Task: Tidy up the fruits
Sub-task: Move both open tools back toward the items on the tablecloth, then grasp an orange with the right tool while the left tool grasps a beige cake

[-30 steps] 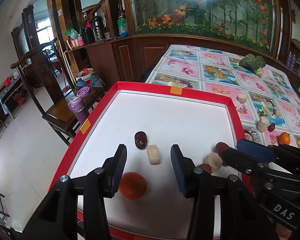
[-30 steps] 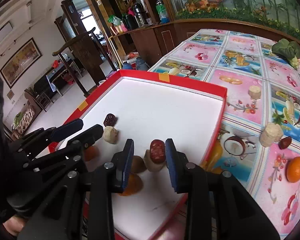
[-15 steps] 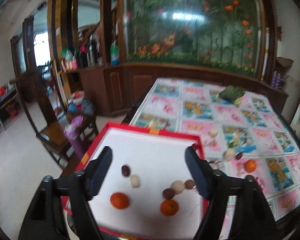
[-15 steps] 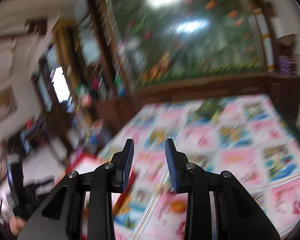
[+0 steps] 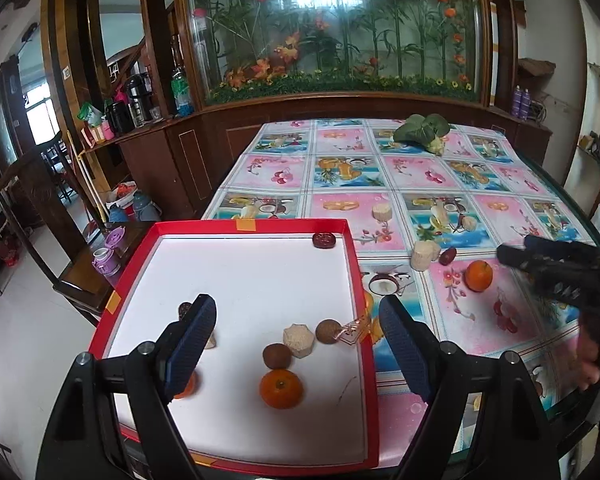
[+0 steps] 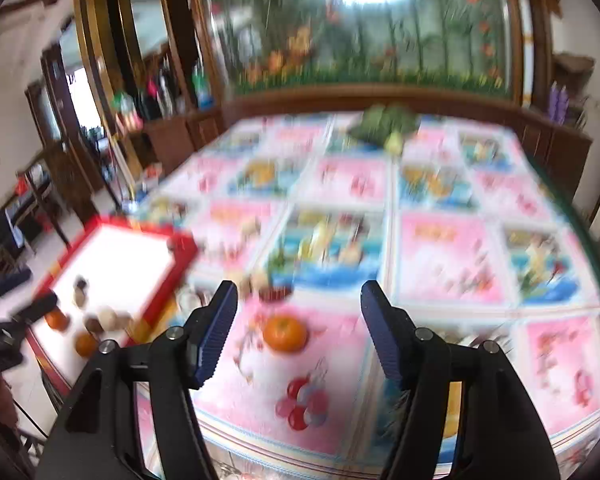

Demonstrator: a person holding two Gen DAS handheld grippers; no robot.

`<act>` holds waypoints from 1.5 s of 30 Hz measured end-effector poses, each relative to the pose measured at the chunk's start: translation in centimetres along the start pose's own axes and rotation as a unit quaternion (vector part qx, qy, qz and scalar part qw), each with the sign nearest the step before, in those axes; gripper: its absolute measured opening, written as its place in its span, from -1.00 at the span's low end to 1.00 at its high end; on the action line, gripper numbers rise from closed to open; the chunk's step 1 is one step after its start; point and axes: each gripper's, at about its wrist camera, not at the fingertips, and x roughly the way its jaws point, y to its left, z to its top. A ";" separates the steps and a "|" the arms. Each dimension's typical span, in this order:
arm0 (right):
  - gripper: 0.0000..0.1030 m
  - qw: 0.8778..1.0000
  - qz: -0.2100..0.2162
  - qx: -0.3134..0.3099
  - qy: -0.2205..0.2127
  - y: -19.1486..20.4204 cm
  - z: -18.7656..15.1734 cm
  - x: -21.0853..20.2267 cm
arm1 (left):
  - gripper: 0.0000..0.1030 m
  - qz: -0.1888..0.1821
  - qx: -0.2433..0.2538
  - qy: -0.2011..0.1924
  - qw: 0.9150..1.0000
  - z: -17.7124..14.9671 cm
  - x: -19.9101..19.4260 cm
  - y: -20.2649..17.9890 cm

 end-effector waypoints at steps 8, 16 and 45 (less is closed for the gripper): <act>0.25 0.998 0.000 -0.026 0.052 0.5 -2.2 3.7 | 0.62 -0.012 0.020 0.017 1.000 -0.6 0.7 -1.5; -0.26 0.996 -0.009 -0.032 0.083 1.0 -2.3 6.3 | 0.62 -0.009 0.024 0.019 0.999 -0.4 0.7 -1.9; -0.28 0.993 0.004 0.099 0.071 -8.6 -0.8 5.8 | 0.60 -0.054 0.098 0.144 0.983 3.3 12.3 -10.7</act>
